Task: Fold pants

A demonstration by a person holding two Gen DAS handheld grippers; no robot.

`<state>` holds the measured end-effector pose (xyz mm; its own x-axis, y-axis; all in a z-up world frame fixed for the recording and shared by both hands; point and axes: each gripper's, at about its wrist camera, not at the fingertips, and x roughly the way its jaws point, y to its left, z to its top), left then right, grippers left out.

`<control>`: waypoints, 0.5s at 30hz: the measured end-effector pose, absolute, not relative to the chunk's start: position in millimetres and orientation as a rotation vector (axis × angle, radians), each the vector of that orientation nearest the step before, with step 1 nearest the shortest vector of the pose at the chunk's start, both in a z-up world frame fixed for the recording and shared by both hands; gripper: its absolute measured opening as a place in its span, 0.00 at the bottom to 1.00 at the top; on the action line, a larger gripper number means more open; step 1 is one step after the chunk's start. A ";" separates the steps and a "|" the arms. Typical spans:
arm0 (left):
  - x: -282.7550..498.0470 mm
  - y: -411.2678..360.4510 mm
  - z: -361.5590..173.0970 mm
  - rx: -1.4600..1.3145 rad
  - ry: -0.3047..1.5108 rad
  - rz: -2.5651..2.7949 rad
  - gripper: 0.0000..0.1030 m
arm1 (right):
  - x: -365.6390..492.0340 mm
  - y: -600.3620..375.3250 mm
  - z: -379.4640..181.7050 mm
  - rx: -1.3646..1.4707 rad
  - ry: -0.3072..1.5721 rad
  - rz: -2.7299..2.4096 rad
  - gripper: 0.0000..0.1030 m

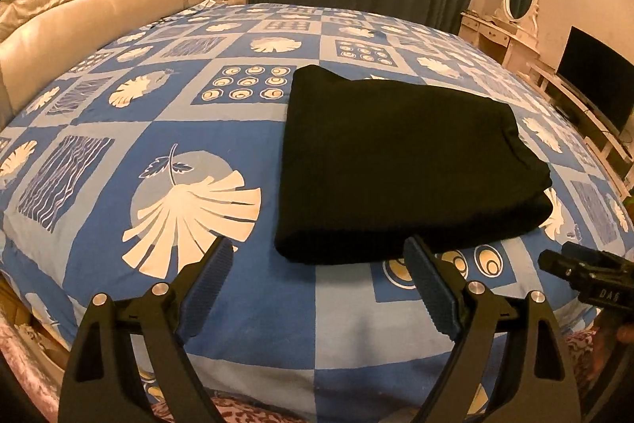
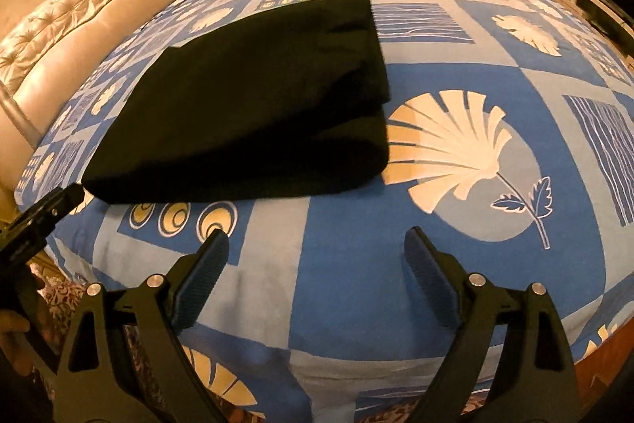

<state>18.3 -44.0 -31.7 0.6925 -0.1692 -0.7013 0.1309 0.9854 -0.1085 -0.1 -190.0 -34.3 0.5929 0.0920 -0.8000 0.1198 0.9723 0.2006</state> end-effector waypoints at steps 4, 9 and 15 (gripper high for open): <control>19.7 -46.0 -34.2 -0.047 0.799 -0.163 0.84 | 1.9 -194.0 -35.7 0.245 0.940 -0.030 0.88; 20.1 -48.4 -35.5 -0.040 0.802 -0.164 0.84 | 4.3 -194.5 -35.0 0.239 0.935 -0.028 0.88; 19.3 -52.0 -36.1 -0.031 0.799 -0.156 0.84 | 5.9 -196.3 -35.3 0.244 0.935 -0.027 0.88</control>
<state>19.3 -52.0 -36.1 0.6865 -0.1509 -0.7113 0.1274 0.9881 -0.0866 5.9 -196.3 -35.3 0.5952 0.0827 -0.7993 0.1284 0.9721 0.1962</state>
